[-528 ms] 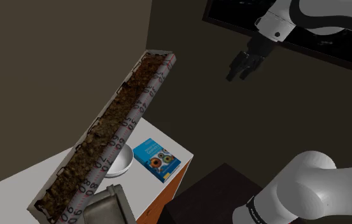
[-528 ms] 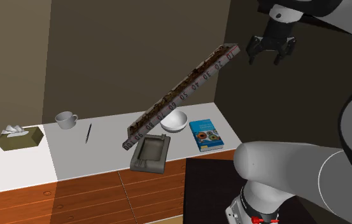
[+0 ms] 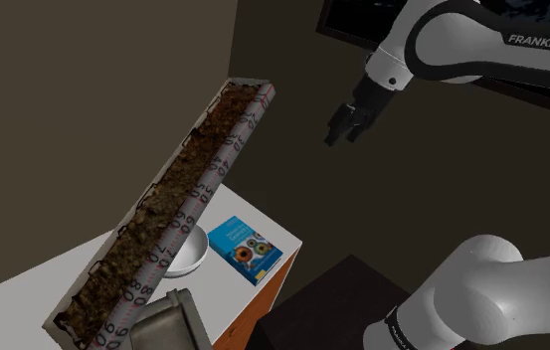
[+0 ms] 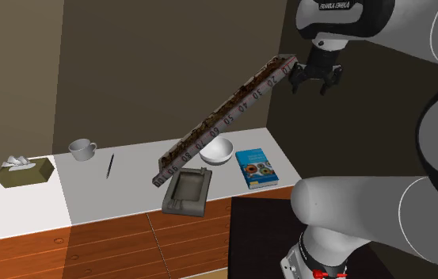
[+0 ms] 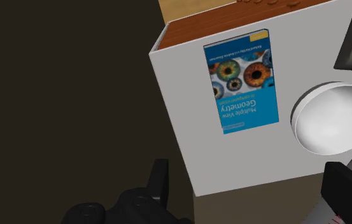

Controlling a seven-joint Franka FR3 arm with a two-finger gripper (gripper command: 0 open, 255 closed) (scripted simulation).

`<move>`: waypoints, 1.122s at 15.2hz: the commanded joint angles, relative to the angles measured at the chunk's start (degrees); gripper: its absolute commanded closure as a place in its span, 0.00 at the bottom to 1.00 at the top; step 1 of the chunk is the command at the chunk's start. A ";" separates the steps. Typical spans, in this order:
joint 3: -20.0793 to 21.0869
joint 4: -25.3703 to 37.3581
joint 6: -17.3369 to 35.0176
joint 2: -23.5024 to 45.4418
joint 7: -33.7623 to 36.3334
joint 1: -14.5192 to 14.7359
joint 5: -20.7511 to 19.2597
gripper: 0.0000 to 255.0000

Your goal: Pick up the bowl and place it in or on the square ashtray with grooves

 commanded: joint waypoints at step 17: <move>6.84 -3.79 32.31 30.08 5.13 5.40 5.35 0.00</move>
